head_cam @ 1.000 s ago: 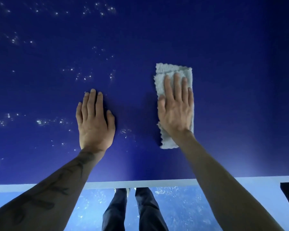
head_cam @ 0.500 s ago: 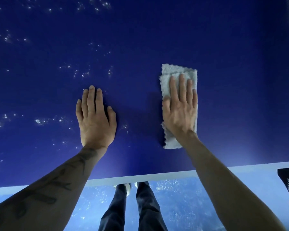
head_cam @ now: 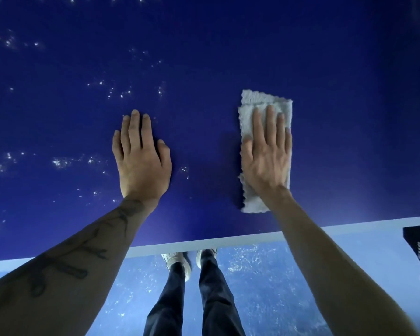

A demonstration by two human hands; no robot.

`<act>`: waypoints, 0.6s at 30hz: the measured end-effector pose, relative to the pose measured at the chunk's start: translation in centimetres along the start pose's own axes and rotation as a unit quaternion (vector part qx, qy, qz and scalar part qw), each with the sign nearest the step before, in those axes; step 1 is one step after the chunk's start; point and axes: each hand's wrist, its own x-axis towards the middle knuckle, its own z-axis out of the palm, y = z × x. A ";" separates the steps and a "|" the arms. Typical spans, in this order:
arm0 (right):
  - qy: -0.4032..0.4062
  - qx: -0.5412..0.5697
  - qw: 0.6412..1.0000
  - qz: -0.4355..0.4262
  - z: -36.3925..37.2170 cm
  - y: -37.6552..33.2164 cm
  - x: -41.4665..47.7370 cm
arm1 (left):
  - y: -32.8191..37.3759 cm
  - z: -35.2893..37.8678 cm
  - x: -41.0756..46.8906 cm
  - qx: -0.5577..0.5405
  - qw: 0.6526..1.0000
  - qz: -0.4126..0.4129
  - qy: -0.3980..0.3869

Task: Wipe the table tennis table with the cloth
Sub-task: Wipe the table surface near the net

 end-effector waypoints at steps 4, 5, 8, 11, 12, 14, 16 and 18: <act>-0.002 0.006 0.997 -0.075 1.5 -5.7 -1.3 | 0.0 -0.1 -0.1 -0.003 1.000 0.001 0.004; -0.009 0.004 0.992 -0.123 2.1 -6.6 -2.7 | 0.0 -0.1 -0.1 -0.003 1.000 0.005 0.005; -0.038 -0.003 0.971 -0.236 2.3 -4.8 -6.9 | -0.5 -0.4 -0.6 -0.006 0.999 0.038 0.002; -0.044 -0.009 0.984 -0.173 1.0 1.3 -8.3 | -1.6 -1.4 -2.6 -0.003 0.998 0.059 -0.011; -0.039 -0.011 0.990 -0.132 0.4 2.9 -8.2 | -2.0 -1.7 -3.5 -0.003 0.998 0.058 -0.019; -0.025 -0.010 0.998 -0.059 -0.1 3.9 -7.5 | -2.5 -1.8 -5.0 0.000 0.998 0.061 -0.035; -0.013 -0.002 1.000 -0.024 0.4 1.7 -6.7 | -2.9 -1.4 -5.9 0.012 0.997 0.068 -0.043; -0.007 0.011 0.998 -0.061 1.8 -1.6 -6.8 | -3.0 -1.1 -6.0 0.016 0.997 0.067 -0.036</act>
